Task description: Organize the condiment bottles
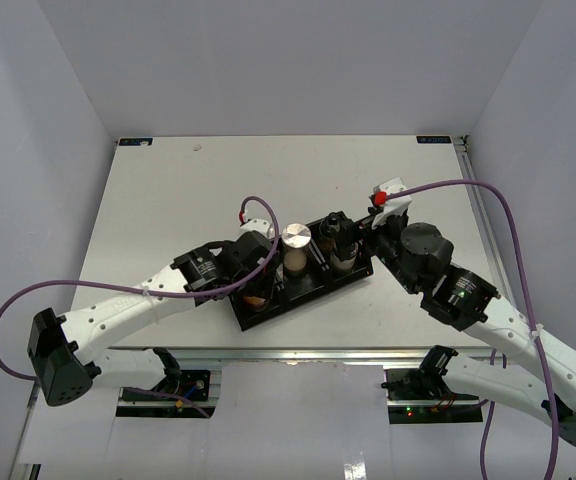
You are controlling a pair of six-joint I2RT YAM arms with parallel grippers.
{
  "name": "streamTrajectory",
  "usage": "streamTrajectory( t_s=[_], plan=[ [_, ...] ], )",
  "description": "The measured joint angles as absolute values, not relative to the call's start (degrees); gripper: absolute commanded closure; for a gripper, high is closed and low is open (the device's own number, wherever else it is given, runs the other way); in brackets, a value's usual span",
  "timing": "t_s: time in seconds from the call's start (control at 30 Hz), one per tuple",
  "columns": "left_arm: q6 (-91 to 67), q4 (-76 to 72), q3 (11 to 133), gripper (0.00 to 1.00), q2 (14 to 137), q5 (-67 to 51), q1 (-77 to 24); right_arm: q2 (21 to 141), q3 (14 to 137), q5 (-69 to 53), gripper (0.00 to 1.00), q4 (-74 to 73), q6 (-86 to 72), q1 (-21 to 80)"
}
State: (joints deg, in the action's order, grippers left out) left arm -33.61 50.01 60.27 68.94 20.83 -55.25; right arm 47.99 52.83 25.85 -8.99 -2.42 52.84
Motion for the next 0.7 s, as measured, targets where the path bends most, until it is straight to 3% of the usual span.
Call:
streamTrajectory(
  t_s=[0.7],
  plan=[
    [-34.98, 42.86, 52.34, 1.0, 68.45, 24.61, -56.01, 48.03, 51.55, 25.82, 0.02, -9.02, -2.44, 52.84]
  ],
)
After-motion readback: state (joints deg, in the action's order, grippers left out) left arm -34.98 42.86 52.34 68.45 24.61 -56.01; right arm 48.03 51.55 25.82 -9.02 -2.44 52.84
